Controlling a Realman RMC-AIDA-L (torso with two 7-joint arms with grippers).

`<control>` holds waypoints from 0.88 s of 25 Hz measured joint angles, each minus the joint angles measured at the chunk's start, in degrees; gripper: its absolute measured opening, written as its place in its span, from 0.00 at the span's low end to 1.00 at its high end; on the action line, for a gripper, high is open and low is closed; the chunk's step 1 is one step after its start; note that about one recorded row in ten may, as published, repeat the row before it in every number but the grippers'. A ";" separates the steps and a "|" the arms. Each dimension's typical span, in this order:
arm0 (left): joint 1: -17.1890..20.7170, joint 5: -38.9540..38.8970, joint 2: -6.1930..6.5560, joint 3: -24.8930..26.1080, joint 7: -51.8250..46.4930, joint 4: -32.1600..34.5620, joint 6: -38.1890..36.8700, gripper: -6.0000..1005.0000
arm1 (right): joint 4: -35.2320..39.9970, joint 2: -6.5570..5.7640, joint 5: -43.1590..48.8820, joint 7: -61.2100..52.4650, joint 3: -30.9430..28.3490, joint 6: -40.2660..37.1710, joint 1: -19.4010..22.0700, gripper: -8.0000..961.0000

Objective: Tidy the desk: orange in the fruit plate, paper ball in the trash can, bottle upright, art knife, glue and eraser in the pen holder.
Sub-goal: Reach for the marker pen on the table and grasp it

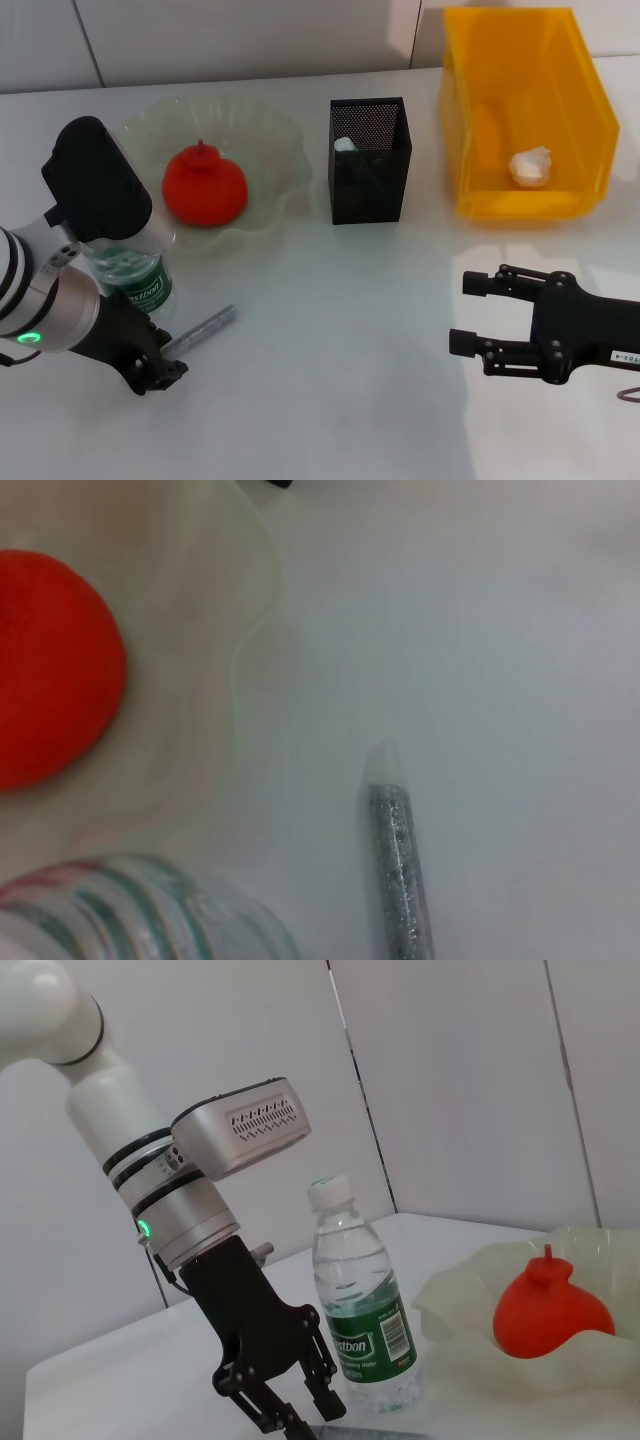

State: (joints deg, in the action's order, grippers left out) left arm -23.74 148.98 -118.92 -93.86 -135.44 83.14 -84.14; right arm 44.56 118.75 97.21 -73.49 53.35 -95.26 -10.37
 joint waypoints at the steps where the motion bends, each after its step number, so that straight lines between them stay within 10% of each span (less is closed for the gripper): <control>1: 0.00 0.18 0.00 0.00 0.00 0.00 0.04 0.41 | 0.00 -0.01 0.00 -0.01 0.00 0.00 0.00 0.82; 22: -0.99 1.18 -0.09 -0.26 0.01 -3.00 0.81 0.36 | 0.00 0.07 0.76 -0.37 -0.36 0.15 -0.20 0.82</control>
State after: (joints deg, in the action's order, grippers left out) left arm -24.73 150.16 -119.01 -94.13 -135.43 80.14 -83.33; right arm 44.56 118.82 97.96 -73.86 52.99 -95.11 -10.57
